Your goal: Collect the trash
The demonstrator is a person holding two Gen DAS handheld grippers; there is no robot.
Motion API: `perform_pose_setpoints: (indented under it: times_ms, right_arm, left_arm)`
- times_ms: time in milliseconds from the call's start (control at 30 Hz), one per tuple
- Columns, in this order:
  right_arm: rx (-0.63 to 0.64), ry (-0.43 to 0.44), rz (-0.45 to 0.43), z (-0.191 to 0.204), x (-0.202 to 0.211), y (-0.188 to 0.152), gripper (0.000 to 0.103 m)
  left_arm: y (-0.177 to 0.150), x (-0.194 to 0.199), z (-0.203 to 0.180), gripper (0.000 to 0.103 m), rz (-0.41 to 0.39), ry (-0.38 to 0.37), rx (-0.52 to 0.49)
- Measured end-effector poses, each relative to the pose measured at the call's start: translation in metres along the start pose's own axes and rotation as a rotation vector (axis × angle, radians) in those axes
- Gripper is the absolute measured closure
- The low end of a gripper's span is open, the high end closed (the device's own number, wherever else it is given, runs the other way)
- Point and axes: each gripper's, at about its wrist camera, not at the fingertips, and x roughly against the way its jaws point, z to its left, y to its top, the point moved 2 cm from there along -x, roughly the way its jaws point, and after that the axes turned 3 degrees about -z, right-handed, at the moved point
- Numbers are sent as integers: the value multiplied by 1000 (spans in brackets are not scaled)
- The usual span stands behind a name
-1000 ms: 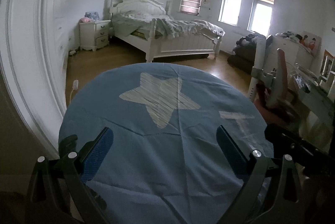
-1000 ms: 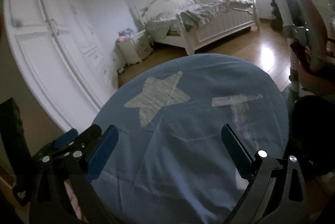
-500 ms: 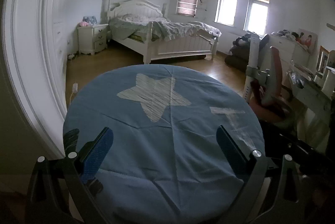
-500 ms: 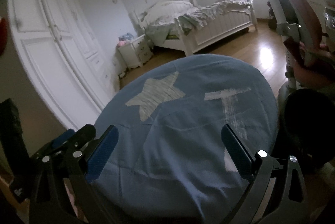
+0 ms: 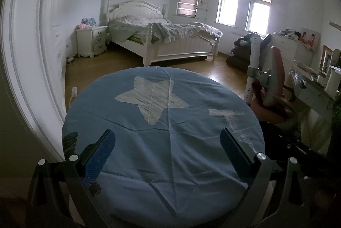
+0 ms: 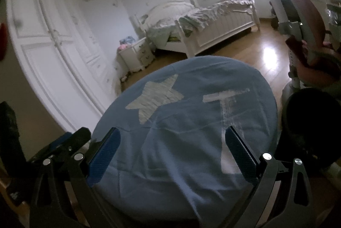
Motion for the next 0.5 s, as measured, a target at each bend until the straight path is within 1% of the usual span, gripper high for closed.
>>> perform_pose_setpoints:
  times_ms: [500]
  right_arm:
    - [4, -6, 22, 2, -9, -4, 6]
  left_arm:
    - [-5, -2, 5, 5, 21, -10, 14]
